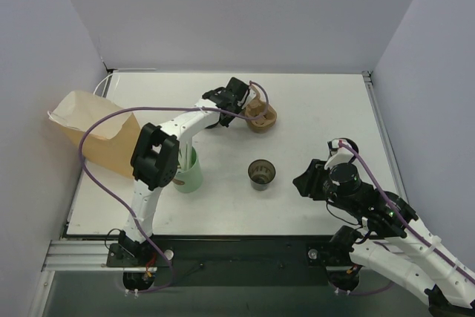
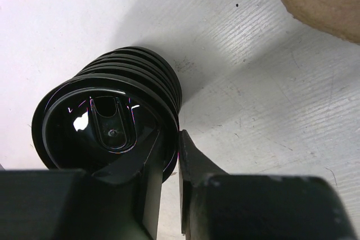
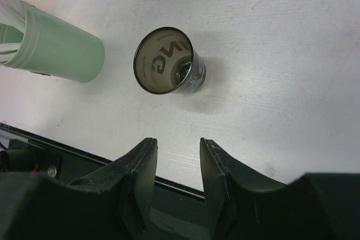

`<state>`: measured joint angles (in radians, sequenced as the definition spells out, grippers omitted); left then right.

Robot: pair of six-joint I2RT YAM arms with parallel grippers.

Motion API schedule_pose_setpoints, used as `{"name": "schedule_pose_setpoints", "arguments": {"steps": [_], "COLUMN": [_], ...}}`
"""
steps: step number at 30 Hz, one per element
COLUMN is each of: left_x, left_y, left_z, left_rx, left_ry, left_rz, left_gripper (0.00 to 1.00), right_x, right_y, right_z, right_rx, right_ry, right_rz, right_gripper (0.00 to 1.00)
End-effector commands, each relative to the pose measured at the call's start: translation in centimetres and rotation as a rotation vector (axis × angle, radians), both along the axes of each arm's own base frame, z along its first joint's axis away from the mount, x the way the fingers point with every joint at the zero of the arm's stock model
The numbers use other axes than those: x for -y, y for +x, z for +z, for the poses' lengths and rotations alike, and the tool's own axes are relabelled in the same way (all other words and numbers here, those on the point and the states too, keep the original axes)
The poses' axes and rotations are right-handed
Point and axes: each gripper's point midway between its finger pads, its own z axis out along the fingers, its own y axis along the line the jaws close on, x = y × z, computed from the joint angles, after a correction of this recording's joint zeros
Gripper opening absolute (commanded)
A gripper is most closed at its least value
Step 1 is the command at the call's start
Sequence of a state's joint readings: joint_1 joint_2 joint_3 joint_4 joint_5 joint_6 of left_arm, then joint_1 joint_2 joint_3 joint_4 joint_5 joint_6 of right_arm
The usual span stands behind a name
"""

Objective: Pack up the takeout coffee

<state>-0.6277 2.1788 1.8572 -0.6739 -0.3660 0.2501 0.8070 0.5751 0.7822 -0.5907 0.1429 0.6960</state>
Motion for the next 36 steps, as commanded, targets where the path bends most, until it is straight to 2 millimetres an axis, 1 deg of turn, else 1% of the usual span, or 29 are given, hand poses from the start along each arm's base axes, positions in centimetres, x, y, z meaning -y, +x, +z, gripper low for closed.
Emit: {"name": "schedule_pose_setpoints", "arguments": {"steps": [1, 6, 7, 10, 13, 14, 16, 17, 19, 20, 21, 22, 23, 24, 25, 26, 27, 28, 29, 30, 31, 32, 33, 34, 35, 36], "left_x": [0.5, 0.8, 0.8, 1.2, 1.9, 2.2, 3.2, 4.4, 5.7, 6.1, 7.3, 7.9, 8.2, 9.0, 9.8, 9.4, 9.5, 10.2, 9.7, 9.6, 10.0, 9.3, 9.1, 9.1, 8.5, 8.4], "left_y": [0.9, 0.8, 0.9, 0.3, -0.5, -1.0, -2.0, -3.5, -5.5, -7.0, -9.0, -10.5, -12.3, -14.9, -16.0, -18.1, -19.6, -21.5, -23.5, -24.5, -26.5, -28.1, -28.9, -30.1, -31.0, -31.4], "left_z": [4.3, 5.4, 5.9, 6.8, 9.0, 10.6, 12.5, 14.4, 16.3, 18.7, 18.9, 19.6, 22.7, 21.7, 23.3, 25.8, 26.2, 26.2, 27.8, 28.3, 28.1, 29.3, 29.9, 29.6, 30.5, 30.8], "left_rx": [0.090, 0.108, 0.117, 0.117, 0.140, 0.149, 0.145, 0.118, 0.081, 0.075, 0.005, -0.033, -0.023, -0.128, -0.137, -0.128, -0.165, -0.249, -0.257, -0.280, -0.378, -0.378, -0.394, -0.457, -0.457, -0.463], "left_ry": [-0.023, -0.023, -0.025, -0.030, -0.064, -0.104, -0.179, -0.271, -0.380, -0.483, -0.564, -0.622, -0.741, -0.805, -0.900, -0.976, -1.027, -1.114, -1.176, -1.219, -1.293, -1.335, -1.378, -1.437, -1.468, -1.491], "left_rz": [0.004, 0.002, 0.004, 0.000, -0.005, -0.004, -0.020, -0.053, -0.092, -0.102, -0.163, -0.205, -0.219, -0.282, -0.310, -0.361, -0.394, -0.431, -0.476, -0.498, -0.539, -0.579, -0.603, -0.615, -0.635, -0.649], "left_gripper": [0.21, 0.20, 0.20, 0.20, 0.19, 0.19, 0.18, 0.18, 0.16, 0.15, 0.15, 0.15, 0.15, 0.15, 0.15, 0.15, 0.15, 0.15, 0.15, 0.15, 0.15, 0.15, 0.15, 0.15, 0.16, 0.16], "right_x": [-0.2, -0.2, -0.2, -0.2, -0.3, -0.4, -0.7, -0.8, -1.4, -1.7, -1.9, -2.0, -2.0, -2.3, -2.6, -2.8, -3.8, -4.6, -5.0, -5.5, -5.6, -5.5, -5.5, -5.5, -5.7, -6.0], "right_y": [0.1, 0.1, 0.1, 0.1, 0.1, 0.2, 0.4, 0.5, 0.7, 0.7, 0.8, 0.9, 0.8, 1.0, 1.0, 0.7, 0.6, 0.6, 0.3, 0.3, 0.6, 0.7, 0.9, 1.1, 1.4, 1.3], "right_z": [1.0, 1.0, 1.0, 1.0, 1.4, 1.7, 2.2, 2.4, 3.5, 3.9, 4.9, 5.3, 6.0, 6.4, 6.5, 7.1, 8.9, 7.6, 8.3, 9.9, 9.2, 9.4, 10.5, 10.6, 10.5, 11.4], "right_rx": [0.018, 0.018, 0.018, 0.019, 0.021, 0.027, 0.048, 0.060, 0.099, 0.112, 0.149, 0.165, 0.192, 0.214, 0.229, 0.262, 0.337, 0.355, 0.414, 0.497, 0.546, 0.587, 0.651, 0.695, 0.716, 0.766], "right_ry": [0.005, 0.008, 0.010, 0.009, 0.015, 0.019, 0.033, 0.035, 0.060, 0.073, 0.093, 0.109, 0.134, 0.168, 0.194, 0.237, 0.302, 0.296, 0.321, 0.366, 0.321, 0.315, 0.321, 0.293, 0.280, 0.292], "right_rz": [0.005, 0.007, 0.004, 0.003, 0.007, 0.009, 0.017, 0.027, 0.053, 0.069, 0.082, 0.087, 0.088, 0.086, 0.095, 0.111, 0.161, 0.209, 0.250, 0.282, 0.305, 0.309, 0.310, 0.319, 0.325, 0.341], "right_gripper": [0.37, 0.37, 0.37, 0.37, 0.37, 0.37, 0.37, 0.37, 0.37, 0.37, 0.37, 0.38, 0.38, 0.38, 0.38, 0.38, 0.38, 0.38, 0.38, 0.38, 0.38, 0.38, 0.38, 0.38, 0.38, 0.38]}}
